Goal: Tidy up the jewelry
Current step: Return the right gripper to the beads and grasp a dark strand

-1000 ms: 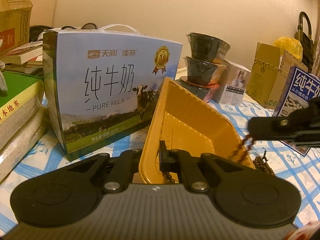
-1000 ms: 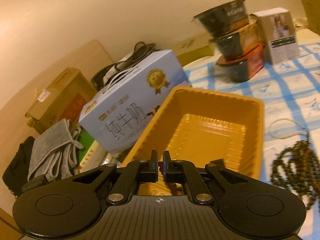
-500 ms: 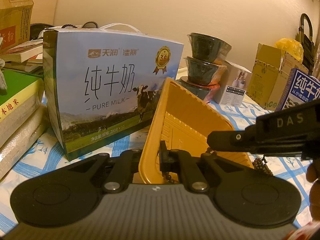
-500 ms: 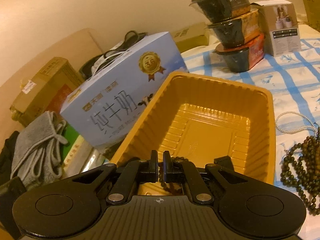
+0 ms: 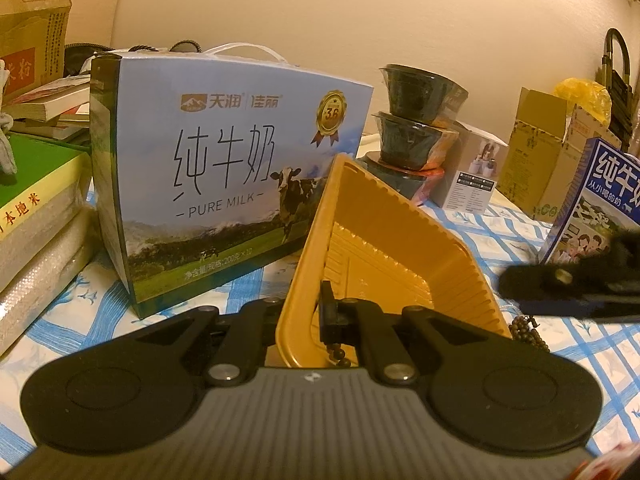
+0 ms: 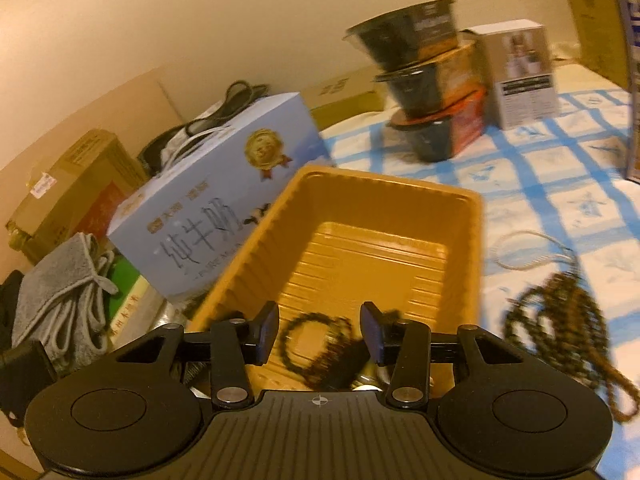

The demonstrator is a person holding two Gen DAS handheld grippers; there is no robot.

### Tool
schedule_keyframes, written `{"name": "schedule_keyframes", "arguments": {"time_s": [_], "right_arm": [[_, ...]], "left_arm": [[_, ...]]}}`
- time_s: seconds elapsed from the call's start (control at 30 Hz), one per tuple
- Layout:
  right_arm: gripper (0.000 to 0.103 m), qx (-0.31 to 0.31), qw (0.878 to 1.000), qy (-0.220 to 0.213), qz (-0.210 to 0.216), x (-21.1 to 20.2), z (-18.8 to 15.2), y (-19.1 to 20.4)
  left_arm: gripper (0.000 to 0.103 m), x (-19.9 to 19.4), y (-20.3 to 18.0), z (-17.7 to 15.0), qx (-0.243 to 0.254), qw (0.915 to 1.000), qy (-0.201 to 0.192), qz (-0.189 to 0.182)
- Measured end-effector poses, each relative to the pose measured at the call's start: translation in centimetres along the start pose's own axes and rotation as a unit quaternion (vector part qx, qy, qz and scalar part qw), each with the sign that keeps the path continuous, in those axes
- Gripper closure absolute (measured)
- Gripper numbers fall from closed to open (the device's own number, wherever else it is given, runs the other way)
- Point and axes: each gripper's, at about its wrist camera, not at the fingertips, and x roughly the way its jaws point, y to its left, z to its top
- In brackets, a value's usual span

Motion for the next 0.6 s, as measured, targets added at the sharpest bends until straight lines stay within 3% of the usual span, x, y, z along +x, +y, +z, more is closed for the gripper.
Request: {"name": "schedule_keyframes", "arguments": {"time_s": [0.23, 0.6], "right_arm": [[0.057, 0.023, 0.998, -0.004, -0.057, -4.0, -2.3, -4.1], [0.057, 0.065, 0.988, 0.024, -0.140, -7.7, -6.4, -10.6]], "left_arm": [[0.096, 0.0, 0.0, -0.1, -0.001, 1.0000, 0.000, 0.003], [0.096, 0.2, -0.1, -0.1, 0.007, 0.9999, -0.001, 0.009]]}}
